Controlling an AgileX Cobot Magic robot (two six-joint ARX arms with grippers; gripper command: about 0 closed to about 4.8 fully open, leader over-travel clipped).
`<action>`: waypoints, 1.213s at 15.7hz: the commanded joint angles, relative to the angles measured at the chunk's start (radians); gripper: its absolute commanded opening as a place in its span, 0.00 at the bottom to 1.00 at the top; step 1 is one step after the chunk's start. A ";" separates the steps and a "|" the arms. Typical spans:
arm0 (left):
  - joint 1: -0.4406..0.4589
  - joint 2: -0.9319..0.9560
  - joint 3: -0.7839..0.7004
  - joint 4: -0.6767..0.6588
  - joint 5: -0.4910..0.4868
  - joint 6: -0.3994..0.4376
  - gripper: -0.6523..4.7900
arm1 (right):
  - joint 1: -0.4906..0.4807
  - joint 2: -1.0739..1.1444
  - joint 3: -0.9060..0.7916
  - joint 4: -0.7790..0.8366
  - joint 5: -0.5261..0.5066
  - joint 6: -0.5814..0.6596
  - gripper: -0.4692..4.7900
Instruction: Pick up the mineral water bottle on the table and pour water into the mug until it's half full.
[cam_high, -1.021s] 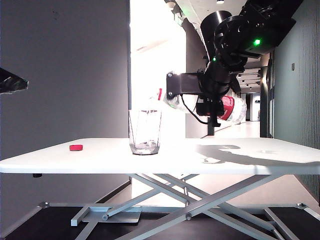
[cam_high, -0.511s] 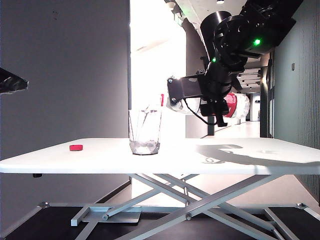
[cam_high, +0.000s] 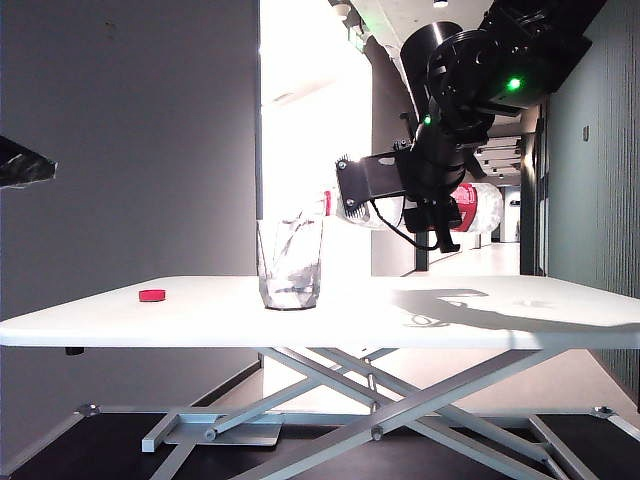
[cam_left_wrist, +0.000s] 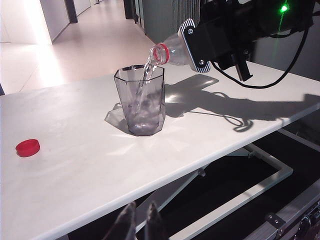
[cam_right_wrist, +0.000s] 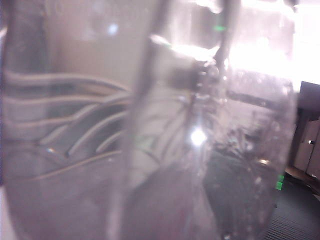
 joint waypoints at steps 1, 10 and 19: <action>0.000 -0.001 0.001 -0.005 0.001 0.004 0.17 | 0.002 -0.019 0.013 0.069 0.008 -0.003 0.48; 0.000 -0.001 0.001 -0.004 0.001 0.004 0.17 | 0.008 -0.019 0.013 0.034 -0.002 0.231 0.48; 0.000 -0.001 0.001 -0.005 0.001 0.004 0.17 | 0.015 -0.019 0.013 -0.001 -0.177 1.030 0.48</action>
